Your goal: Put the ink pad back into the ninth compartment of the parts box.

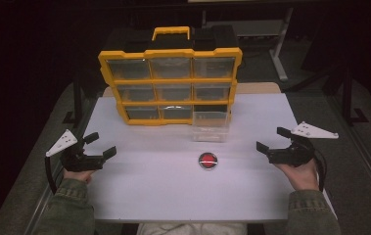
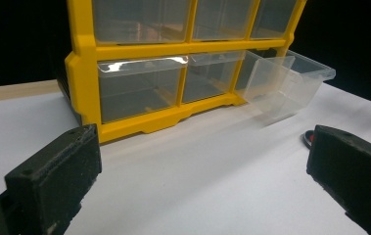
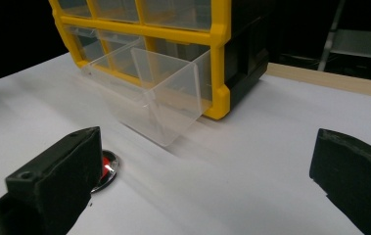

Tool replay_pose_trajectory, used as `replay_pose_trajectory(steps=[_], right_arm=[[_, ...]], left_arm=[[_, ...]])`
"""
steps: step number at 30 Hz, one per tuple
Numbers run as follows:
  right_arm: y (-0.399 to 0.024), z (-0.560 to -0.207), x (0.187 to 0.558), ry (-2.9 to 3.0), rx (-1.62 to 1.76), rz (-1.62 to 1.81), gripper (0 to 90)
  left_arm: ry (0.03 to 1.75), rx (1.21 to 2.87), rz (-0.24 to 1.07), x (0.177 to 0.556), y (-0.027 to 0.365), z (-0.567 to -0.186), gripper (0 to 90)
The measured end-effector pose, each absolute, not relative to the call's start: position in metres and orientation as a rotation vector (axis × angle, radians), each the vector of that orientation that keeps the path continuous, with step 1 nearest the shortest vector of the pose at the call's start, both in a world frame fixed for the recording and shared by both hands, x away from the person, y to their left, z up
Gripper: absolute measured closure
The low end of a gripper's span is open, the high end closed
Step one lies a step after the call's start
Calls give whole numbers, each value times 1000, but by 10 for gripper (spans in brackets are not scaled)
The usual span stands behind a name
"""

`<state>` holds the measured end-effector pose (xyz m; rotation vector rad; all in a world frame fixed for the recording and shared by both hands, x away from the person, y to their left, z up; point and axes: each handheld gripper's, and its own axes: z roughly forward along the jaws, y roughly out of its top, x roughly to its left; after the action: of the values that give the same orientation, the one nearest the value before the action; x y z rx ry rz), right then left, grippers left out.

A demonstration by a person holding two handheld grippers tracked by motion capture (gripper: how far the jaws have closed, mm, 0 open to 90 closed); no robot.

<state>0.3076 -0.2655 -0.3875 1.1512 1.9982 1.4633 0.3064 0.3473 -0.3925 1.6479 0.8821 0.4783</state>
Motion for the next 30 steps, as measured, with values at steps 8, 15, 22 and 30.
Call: replay_pose_trajectory(steps=[8, 15, 22, 30], right_arm=[[-263, -389, 307, 2014, 1147, 1447, 0], [-262, -390, 308, 2025, 1150, 1428, 0], [-256, -387, 305, 2029, 1146, 1411, 0], [-250, -387, 308, 2065, 1142, 1394, 0]], left_arm=[[896, 1644, 478, 308, 348, -394, 0], [906, 1637, 481, 308, 348, -394, 0], [907, 1645, 468, 310, 347, -396, 0], [898, 1644, 473, 310, 345, -396, 0]])
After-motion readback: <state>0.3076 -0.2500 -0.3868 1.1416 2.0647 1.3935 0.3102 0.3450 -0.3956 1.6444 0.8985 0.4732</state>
